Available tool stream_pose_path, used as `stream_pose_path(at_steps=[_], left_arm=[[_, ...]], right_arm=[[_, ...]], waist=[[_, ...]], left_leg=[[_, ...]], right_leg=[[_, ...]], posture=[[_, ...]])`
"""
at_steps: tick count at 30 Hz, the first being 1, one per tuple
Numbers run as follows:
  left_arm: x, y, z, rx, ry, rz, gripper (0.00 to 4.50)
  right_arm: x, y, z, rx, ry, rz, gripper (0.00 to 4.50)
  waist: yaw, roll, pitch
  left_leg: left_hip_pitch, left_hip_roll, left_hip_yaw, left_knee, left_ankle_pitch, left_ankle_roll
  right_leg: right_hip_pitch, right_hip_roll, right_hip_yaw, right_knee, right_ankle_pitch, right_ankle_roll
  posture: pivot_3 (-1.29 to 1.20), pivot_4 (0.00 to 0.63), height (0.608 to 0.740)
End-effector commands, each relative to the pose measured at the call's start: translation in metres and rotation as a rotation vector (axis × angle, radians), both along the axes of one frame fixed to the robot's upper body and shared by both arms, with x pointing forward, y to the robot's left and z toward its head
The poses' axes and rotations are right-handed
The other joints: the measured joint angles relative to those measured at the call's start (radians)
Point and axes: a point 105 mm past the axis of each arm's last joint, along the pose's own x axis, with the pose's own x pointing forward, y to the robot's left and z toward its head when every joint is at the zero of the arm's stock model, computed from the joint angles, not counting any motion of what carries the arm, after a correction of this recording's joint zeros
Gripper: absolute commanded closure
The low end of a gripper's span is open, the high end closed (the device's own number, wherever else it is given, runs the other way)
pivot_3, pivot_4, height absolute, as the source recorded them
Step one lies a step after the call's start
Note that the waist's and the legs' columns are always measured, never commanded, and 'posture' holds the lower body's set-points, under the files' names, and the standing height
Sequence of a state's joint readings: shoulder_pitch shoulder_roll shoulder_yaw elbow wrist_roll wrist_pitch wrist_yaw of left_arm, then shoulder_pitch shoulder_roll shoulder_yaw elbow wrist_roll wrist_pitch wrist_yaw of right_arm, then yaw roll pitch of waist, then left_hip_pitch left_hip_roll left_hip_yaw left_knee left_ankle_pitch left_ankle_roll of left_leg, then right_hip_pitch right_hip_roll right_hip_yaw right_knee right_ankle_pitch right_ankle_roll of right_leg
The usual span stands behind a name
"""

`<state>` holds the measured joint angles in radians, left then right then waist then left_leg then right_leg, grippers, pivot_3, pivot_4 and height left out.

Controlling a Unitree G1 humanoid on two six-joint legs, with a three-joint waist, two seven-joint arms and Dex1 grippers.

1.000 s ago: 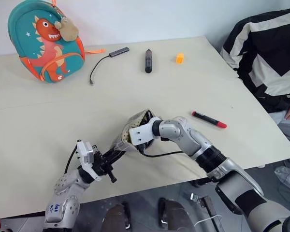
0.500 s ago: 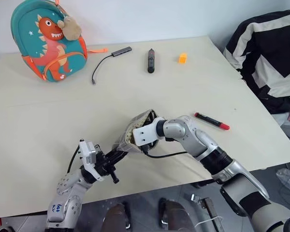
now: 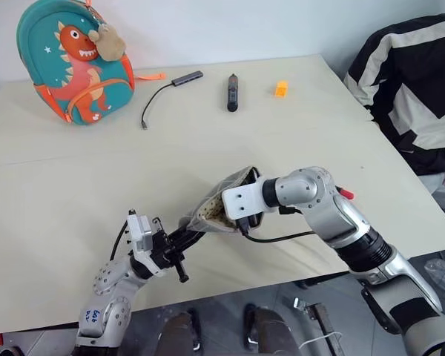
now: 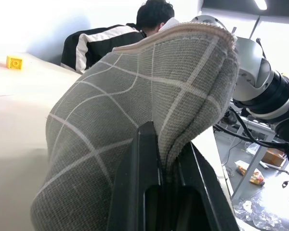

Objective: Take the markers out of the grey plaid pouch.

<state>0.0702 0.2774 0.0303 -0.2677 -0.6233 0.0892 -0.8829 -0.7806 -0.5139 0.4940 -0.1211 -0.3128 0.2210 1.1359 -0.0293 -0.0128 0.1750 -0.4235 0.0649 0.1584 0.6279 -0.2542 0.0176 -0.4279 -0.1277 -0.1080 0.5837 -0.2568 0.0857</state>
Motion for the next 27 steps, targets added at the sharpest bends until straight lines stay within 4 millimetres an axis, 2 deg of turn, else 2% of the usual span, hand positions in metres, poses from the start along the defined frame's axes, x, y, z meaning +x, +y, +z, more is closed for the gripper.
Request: stream_pose_path(at_steps=[1,12,15,17,20,22,24,27], left_arm=[[0.000,0.008,-0.003,0.010,0.015,0.036,4.50],[0.000,0.009,-0.004,0.013,0.019,0.037,4.50],[0.000,0.010,-0.004,0.013,0.021,0.038,4.50],[0.000,0.009,-0.004,0.014,0.022,0.038,4.50],[0.000,0.010,-0.004,0.014,0.024,0.037,4.50],[-0.001,0.010,-0.005,0.013,0.029,0.037,4.50],[-0.001,0.009,-0.005,0.016,0.026,0.030,4.50],[-0.005,0.003,-0.003,0.036,0.007,-0.008,4.50]], right_arm=[[-0.012,0.000,0.045,0.110,-0.062,0.050,3.84],[-0.021,-0.002,0.069,0.242,-0.009,0.079,3.84],[-0.010,-0.012,0.059,0.155,-0.080,0.054,3.84],[-0.012,-0.017,0.046,0.128,-0.036,0.053,3.84],[-0.013,-0.015,0.053,0.201,0.000,0.043,3.84],[-0.001,-0.019,0.052,0.185,-0.021,-0.008,3.84],[0.011,-0.026,0.041,0.159,-0.005,-0.096,3.84],[0.014,-0.023,0.029,0.163,0.031,-0.129,3.84]], waist=[[0.001,0.000,0.000],[0.001,0.000,0.000],[0.001,0.000,0.000],[0.001,0.000,0.000],[0.001,0.000,0.000],[0.001,0.000,0.000],[0.001,0.000,0.000],[0.000,0.000,0.000]], left_leg=[[0.000,0.000,0.000,0.000,0.000,0.000],[0.000,0.000,0.001,0.001,-0.001,0.001],[0.000,0.000,0.001,0.001,-0.001,0.001],[0.000,0.000,0.002,0.001,-0.001,0.001],[0.000,0.000,0.002,0.002,-0.001,0.001],[0.000,0.000,0.002,0.002,-0.001,0.001],[0.000,0.000,0.002,0.002,-0.001,0.001],[0.000,0.000,0.002,0.002,-0.001,0.001]], right_leg=[[0.000,0.000,0.000,0.000,0.000,0.000],[0.000,0.000,0.000,0.000,0.000,0.000],[0.000,0.000,0.000,0.000,0.000,0.000],[0.000,0.000,0.000,0.000,0.000,0.000],[0.001,0.000,0.000,0.000,0.000,0.001],[0.000,0.000,0.000,0.000,0.000,0.001],[0.000,0.000,0.000,0.000,0.000,0.001],[0.000,0.000,0.000,0.001,0.000,0.001]], posture=[[0.00,0.150,0.740],[0.00,0.150,0.740],[0.00,0.150,0.740],[0.00,0.150,0.740],[0.00,0.150,0.740],[0.00,0.150,0.740],[0.00,0.150,0.740],[0.00,0.150,0.740]])
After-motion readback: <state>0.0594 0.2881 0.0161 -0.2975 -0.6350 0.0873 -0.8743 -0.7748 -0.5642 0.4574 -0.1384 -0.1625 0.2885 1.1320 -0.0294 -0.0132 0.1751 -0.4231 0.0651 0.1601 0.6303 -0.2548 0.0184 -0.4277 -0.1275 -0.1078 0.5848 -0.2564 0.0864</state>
